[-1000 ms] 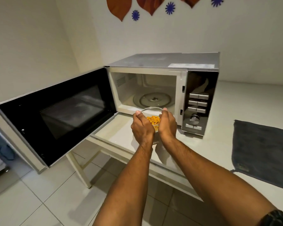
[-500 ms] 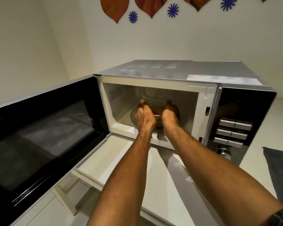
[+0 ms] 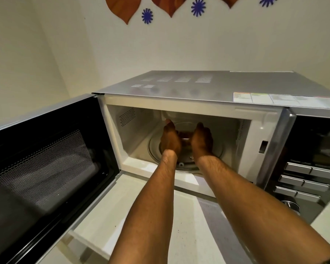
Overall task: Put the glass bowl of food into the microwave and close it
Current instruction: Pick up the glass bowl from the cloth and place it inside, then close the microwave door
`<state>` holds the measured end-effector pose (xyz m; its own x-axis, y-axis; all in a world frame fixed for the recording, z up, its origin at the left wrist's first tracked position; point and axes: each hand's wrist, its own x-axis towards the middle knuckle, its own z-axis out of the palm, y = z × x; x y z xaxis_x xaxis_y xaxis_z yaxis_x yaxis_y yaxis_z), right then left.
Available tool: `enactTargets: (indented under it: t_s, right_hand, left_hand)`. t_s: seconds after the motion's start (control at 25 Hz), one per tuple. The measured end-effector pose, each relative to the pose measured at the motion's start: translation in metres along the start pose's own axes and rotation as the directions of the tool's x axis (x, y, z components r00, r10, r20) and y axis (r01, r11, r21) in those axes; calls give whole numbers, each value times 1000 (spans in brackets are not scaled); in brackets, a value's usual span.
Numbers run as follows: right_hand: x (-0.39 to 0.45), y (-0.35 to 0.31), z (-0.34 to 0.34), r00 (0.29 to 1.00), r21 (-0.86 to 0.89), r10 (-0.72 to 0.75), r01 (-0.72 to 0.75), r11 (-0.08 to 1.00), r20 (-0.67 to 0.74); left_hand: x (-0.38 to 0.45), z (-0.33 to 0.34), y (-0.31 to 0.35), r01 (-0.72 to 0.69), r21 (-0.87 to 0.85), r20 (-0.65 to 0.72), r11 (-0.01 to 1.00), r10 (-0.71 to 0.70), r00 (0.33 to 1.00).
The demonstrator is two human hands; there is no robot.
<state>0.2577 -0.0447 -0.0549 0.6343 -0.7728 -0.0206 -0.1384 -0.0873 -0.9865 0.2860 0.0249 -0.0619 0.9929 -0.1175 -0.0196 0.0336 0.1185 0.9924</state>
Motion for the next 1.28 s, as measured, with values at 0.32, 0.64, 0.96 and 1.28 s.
enactTargets:
  t_s: [0.32,0.64,0.96,1.28]
  right_hand:
    - [-2,4,2,999,-18,-9,8,1000,-42]
    - [-63,12,-15,990,124,4,14,992,-140]
    - [-147,31,-33,991,128,13,5,992,-135]
    - [-264,48,-2,948,137,133,-179,974,290]
  left_hand:
    - [-5,2,4,-52,75,-60,996,57,997]
    - [-50,-28,9,-400,467,-217,789,540,813]
    - [-119,-86,53,-565,789,143,241,823,549]
    - [-162,-175,131,-228,923,382,-310,672,634]
